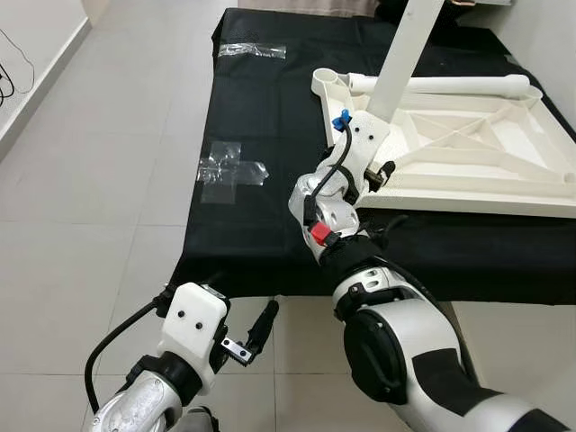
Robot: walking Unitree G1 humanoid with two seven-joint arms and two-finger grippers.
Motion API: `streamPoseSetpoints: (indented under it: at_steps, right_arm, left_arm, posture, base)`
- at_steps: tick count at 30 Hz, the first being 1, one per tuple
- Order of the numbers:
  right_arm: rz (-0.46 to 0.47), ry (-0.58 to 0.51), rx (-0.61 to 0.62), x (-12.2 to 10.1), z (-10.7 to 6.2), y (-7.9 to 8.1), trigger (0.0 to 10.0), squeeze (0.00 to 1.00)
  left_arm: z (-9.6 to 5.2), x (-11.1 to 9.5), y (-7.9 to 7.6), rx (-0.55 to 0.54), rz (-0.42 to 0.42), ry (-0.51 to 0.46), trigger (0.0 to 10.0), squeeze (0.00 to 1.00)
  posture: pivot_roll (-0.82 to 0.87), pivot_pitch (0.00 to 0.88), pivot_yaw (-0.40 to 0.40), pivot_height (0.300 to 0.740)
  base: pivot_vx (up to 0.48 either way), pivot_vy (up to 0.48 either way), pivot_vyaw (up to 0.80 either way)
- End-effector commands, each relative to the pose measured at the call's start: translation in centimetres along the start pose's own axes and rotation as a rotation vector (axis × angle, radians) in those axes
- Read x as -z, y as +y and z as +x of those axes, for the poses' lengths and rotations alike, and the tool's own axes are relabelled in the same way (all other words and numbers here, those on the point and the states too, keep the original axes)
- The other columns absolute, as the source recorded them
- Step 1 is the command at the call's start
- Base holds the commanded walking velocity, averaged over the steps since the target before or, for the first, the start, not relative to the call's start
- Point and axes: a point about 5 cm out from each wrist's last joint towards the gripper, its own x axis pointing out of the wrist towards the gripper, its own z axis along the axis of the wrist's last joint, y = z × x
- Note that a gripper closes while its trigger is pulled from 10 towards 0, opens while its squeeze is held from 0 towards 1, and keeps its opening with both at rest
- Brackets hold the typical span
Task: Building children table
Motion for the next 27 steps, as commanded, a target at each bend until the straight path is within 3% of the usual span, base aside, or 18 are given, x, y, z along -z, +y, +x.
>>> streamPoseSetpoints:
  at_steps: [1,12,27]
  right_arm:
    - [0.018,-0.035,0.006,-0.6,0.2,-0.2,10.0,0.0]
    - [-0.01,-0.104,-0.134,-0.5,0.3,-0.9,10.0,0.0]
    - [-0.021,-0.025,-0.301,1.3,-1.0,-0.7,10.0,0.0]
  left_arm:
    - [-0.2,0.5,-0.2,-0.001,-0.009,0.018,10.0,0.0]
    - [-0.1,0.8,0.0,-0.007,-0.009,0.025,10.0,0.0]
    - [0.1,1.0,0.0,-0.012,-0.012,0.021,10.0,0.0]
  posture:
    - [0.19,0.18,-0.108,0.74]
    - [0.18,0.164,-0.101,0.74]
    - [0.17,0.173,-0.105,0.74]
  base:
    - [0.0,0.0,0.0]
    - [0.0,0.0,0.0]
    - [0.0,0.0,0.0]
